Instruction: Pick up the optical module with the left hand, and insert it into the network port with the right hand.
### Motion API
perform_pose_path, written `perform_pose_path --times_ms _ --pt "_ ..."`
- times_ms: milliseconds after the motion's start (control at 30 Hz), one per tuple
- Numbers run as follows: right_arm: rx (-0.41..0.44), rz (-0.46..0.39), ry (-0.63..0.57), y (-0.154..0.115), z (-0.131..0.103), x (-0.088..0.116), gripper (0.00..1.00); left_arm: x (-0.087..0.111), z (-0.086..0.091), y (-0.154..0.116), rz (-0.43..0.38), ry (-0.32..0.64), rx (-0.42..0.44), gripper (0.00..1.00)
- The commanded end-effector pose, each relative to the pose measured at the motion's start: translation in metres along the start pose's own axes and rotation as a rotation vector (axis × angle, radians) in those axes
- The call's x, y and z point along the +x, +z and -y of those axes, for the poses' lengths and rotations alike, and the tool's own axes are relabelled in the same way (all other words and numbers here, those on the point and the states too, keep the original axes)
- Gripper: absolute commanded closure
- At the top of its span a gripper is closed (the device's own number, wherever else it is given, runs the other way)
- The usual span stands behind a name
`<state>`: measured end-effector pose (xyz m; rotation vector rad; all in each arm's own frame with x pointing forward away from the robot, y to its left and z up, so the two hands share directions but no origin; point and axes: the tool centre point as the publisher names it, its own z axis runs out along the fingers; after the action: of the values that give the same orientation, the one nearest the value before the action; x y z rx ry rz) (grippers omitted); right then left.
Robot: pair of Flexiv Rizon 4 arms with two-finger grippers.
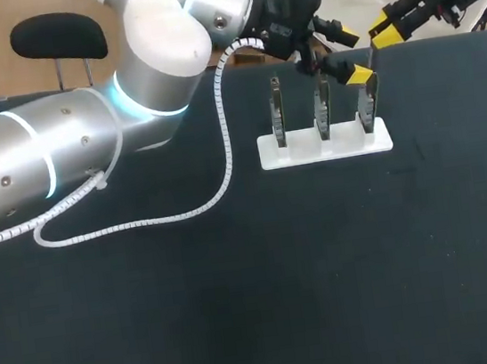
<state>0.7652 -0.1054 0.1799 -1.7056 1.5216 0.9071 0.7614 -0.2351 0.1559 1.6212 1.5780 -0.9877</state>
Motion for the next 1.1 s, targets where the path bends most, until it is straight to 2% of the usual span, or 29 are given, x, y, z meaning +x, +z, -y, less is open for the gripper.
perform_pose_path --times_ms 33,1100 --pt "-0.001 0.000 0.000 0.0015 0.0015 0.0004 1.00 0.0006 0.0015 -0.0003 0.001 0.001 -0.004 0.00" --pt "-0.008 -0.014 0.004 0.0036 0.0034 0.0055 1.00 0.0006 0.0015 -0.0003 0.001 0.001 -0.004 0.00"
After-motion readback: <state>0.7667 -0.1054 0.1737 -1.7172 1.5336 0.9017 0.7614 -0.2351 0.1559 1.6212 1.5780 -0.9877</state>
